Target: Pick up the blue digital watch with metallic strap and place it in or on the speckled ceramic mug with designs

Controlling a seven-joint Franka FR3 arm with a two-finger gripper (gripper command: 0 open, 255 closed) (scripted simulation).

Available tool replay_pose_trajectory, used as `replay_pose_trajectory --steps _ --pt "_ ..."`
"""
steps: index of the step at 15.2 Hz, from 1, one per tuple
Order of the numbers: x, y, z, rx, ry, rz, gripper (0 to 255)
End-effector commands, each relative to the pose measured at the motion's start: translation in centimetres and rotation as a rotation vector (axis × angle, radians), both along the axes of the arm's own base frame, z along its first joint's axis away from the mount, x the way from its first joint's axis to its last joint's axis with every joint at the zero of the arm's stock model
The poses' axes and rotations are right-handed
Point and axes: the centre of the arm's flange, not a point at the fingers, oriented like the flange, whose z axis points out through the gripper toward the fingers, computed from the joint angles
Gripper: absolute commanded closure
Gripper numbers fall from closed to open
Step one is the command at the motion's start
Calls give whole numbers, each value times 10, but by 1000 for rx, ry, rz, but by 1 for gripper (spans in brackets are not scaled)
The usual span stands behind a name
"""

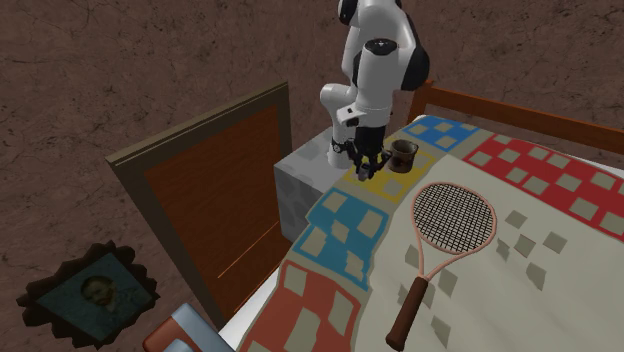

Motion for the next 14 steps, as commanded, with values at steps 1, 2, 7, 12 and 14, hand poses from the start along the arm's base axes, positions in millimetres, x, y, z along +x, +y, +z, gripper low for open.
replay_pose_trajectory --steps 1,2,7,12,14 --pt "-1 0 10 0 0 0 255" --pt "-1 0 15 0 0 0 255" --pt "-41 1 24 0 0 0 255" --pt "-107 2 27 0 0 0 255" --pt "-133 2 28 0 0 0 255"
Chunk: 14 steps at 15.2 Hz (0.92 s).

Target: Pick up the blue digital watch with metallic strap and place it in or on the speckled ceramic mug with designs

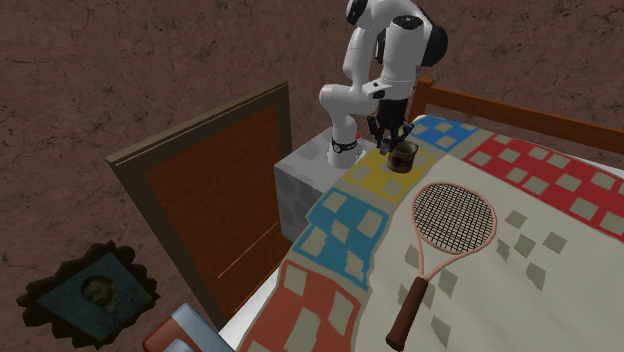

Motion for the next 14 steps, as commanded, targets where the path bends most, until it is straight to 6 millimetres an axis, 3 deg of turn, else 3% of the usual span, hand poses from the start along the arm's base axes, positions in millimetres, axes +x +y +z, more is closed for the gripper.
replay_pose_trajectory --steps 1,14 --pt "-27 0 -1 0 0 -1 255" --pt "-199 3 5 0 0 -1 255"
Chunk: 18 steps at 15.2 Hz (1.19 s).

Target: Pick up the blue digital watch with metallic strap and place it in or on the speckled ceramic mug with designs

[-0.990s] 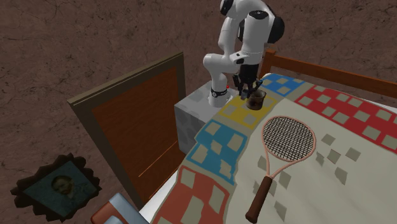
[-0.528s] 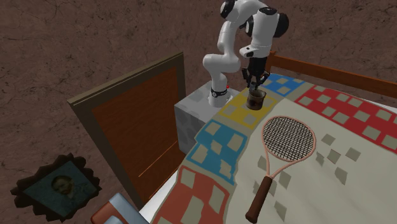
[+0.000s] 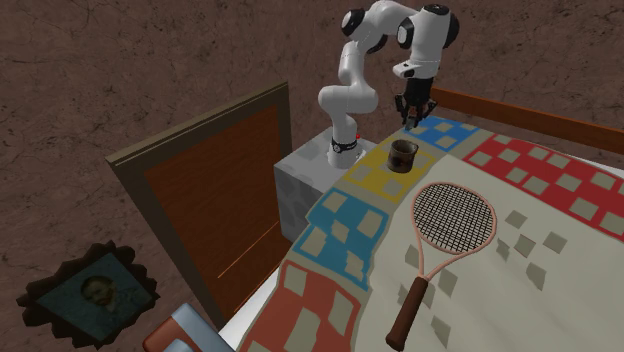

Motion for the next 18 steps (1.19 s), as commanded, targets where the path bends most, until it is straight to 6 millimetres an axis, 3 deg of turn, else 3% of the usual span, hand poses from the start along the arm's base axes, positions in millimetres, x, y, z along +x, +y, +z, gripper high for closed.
replay_pose_trajectory --steps 1,16,18 --pt "-23 0 2 0 0 -1 255" --pt "-23 0 -80 0 0 -1 255" --pt "-23 0 -80 0 0 -1 255"
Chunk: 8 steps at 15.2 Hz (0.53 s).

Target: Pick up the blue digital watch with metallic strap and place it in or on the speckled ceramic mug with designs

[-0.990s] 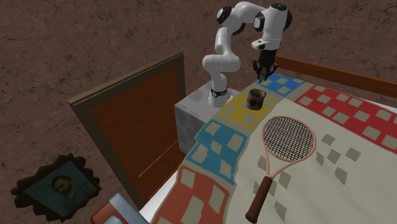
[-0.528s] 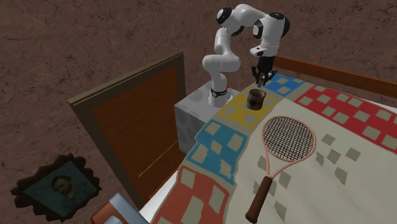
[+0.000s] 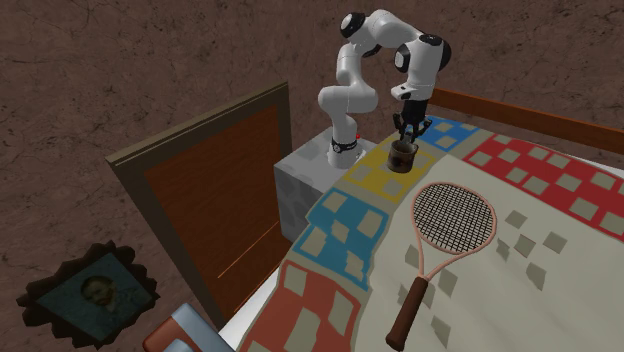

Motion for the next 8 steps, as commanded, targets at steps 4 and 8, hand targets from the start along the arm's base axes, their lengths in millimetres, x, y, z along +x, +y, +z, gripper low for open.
replay_pose_trajectory --steps 4,8 --pt "0 0 -1 0 0 0 255" --pt "0 0 -1 0 0 0 0"
